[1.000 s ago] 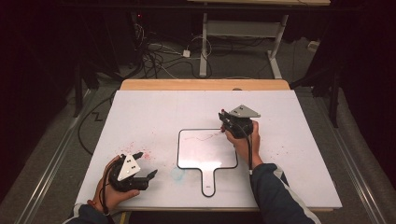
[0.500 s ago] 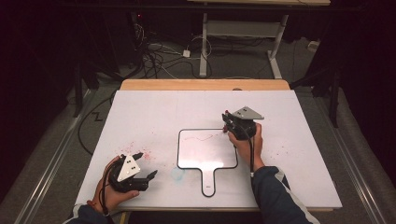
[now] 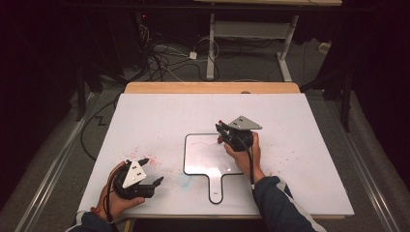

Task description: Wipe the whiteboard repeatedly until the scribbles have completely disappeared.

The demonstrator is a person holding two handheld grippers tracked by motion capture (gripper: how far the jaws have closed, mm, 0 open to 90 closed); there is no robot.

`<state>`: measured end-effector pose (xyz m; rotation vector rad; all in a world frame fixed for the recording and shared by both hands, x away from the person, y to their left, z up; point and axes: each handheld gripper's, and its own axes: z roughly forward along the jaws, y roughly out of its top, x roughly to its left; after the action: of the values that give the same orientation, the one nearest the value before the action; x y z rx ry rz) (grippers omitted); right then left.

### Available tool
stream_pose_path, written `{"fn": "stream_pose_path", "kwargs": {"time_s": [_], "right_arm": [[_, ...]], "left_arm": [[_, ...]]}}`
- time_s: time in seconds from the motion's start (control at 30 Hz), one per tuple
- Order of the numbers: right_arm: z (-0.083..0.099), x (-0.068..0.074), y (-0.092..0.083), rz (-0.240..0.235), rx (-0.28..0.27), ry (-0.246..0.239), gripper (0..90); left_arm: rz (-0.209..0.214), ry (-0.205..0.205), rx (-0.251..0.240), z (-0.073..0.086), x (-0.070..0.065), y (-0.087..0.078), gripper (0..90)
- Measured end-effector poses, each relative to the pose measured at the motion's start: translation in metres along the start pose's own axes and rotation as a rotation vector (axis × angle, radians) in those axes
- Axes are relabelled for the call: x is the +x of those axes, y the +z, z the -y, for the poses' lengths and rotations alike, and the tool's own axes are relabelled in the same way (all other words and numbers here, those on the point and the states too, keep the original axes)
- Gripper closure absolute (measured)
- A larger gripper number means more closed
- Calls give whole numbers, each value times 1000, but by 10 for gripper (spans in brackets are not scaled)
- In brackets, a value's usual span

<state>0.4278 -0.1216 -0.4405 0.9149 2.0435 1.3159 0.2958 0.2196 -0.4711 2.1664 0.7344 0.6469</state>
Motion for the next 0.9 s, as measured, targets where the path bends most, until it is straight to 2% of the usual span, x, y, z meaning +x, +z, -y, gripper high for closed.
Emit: {"fn": "stream_pose_path", "kwargs": {"time_s": [0.07, 0.13, 0.23, 0.3, 0.37, 0.43, 0.5, 0.57, 0.7, 0.87, 0.9], "right_arm": [[0, -2, 0, 9, 5, 3, 816], [0, -6, -2, 54, 11, -21, 816], [1, -13, -3, 93, 15, -5, 817], [2, -16, -4, 93, 11, 21, 816], [1, -14, -5, 90, 18, 5, 816], [1, -13, -7, 60, 24, 14, 816], [2, -13, -11, 46, 29, 6, 816], [3, -15, -15, 47, 33, -2, 816], [5, -26, -20, 84, 39, 13, 816], [6, -39, -21, 159, 46, -20, 816], [7, -42, -21, 161, 41, -5, 816]], "left_arm": [[-6, 11, -5, 0, 1, 0, 204], [-6, 10, -6, 0, 1, 0, 204], [-5, 9, -6, 0, 1, 0, 205], [-5, 10, -5, 0, 1, 0, 205], [-3, 11, -4, 0, 1, 0, 205], [4, 2, 3, 0, 0, 0, 205], [1, 14, 1, 0, 0, 1, 205], [1, 14, 0, 0, 0, 0, 205], [6, 10, 11, 0, -1, 1, 205], [3, 19, 7, -1, -1, 2, 205], [4, 18, 7, -1, -1, 2, 205]]}}
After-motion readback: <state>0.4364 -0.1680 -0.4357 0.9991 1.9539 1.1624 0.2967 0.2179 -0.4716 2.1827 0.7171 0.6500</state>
